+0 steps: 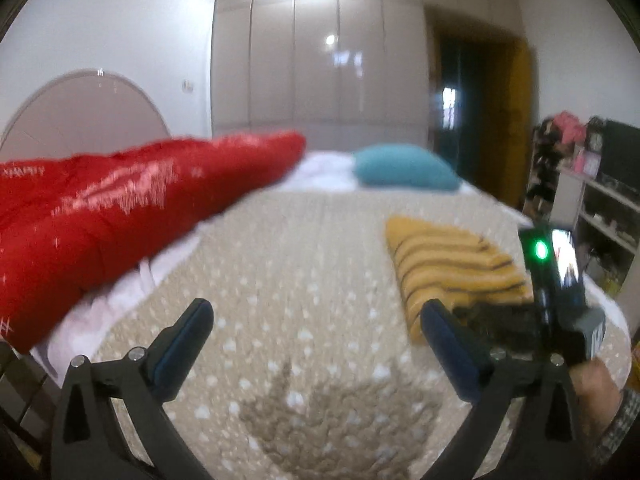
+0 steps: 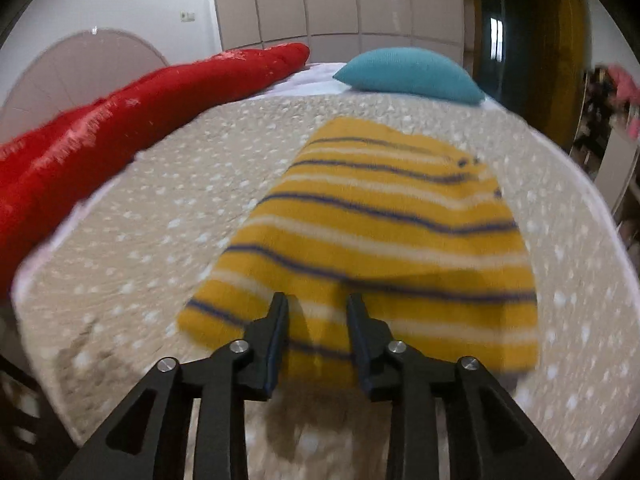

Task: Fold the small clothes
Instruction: 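Release the sweater and withdraw the right gripper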

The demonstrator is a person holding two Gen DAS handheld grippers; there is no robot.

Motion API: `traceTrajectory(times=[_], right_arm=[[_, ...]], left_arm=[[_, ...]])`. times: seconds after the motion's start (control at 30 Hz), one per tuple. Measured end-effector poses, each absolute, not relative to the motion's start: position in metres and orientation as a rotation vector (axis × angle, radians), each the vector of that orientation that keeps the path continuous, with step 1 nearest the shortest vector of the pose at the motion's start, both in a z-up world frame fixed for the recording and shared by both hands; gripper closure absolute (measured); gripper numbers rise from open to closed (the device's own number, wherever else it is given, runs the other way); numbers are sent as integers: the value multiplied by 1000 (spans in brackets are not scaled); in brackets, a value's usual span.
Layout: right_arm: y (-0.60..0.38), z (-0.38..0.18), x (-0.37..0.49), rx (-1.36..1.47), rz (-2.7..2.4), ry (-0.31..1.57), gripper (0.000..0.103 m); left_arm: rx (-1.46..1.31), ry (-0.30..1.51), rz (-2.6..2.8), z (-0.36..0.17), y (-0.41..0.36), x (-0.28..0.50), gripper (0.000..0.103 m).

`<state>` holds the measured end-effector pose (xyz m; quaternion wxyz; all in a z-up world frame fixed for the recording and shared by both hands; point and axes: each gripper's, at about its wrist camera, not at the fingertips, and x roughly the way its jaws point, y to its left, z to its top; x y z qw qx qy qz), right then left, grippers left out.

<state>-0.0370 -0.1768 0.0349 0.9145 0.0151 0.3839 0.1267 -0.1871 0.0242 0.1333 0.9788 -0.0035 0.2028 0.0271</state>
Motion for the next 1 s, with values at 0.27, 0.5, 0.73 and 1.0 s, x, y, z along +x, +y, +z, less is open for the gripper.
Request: traceTrajectory(times=[0.27, 0.5, 0.73, 1.0], right_arm=[[-244, 36, -93, 212, 146, 794, 66], [-254, 60, -139, 168, 37, 683, 45], [-242, 64, -150, 87, 9, 678, 38], [-240, 50, -154, 66, -9, 716, 37]], left_arm=[[46, 309, 15, 161, 1, -211, 0], [87, 448, -44, 153, -28, -200, 0], [130, 541, -21, 137, -38, -203, 0], [89, 690, -38, 102, -37, -189, 0]])
